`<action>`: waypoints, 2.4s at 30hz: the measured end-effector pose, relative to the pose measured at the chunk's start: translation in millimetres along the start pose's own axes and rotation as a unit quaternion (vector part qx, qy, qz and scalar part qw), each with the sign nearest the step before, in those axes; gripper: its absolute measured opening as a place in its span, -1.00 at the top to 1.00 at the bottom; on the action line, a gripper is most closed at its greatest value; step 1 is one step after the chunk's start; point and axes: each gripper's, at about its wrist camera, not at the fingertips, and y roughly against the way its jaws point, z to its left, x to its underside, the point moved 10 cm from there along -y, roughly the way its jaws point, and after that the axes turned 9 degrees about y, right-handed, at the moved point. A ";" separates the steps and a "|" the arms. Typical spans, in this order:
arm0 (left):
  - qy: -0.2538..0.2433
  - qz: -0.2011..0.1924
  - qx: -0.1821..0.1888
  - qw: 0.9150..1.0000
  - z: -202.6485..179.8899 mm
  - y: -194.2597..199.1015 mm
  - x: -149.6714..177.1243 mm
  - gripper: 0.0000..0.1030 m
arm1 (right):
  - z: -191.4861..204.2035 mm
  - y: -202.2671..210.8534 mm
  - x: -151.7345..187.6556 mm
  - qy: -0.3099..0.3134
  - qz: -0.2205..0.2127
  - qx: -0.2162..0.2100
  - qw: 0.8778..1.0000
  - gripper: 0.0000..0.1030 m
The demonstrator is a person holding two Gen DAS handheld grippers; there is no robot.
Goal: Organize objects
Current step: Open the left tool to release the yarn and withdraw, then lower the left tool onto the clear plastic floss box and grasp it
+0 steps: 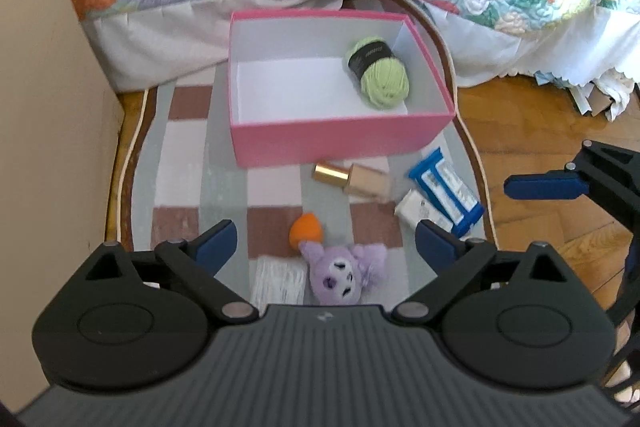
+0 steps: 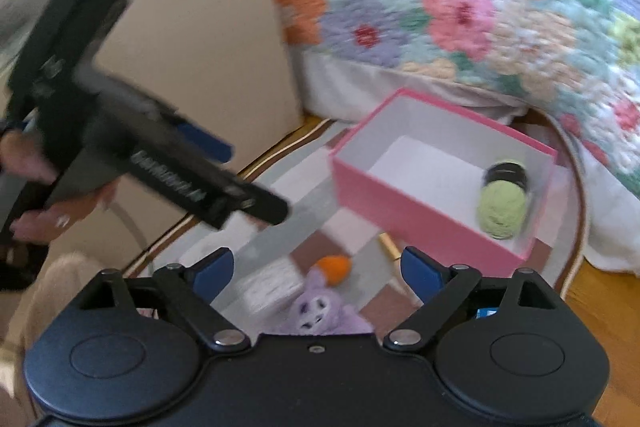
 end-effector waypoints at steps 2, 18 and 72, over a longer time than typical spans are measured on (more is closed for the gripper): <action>0.009 0.004 -0.003 1.000 6.0 -6.4 10.6 -0.88 | 15.2 -6.7 5.5 0.027 0.007 -0.009 1.000 -0.82; 0.139 0.071 0.031 0.987 53.2 -84.8 69.5 -0.88 | 62.1 -90.6 48.3 0.079 0.069 -0.041 0.994 -0.82; 0.251 0.039 -0.001 0.967 120.1 -132.8 98.8 -0.14 | 77.1 -194.3 97.5 0.093 0.071 -0.038 0.992 -0.35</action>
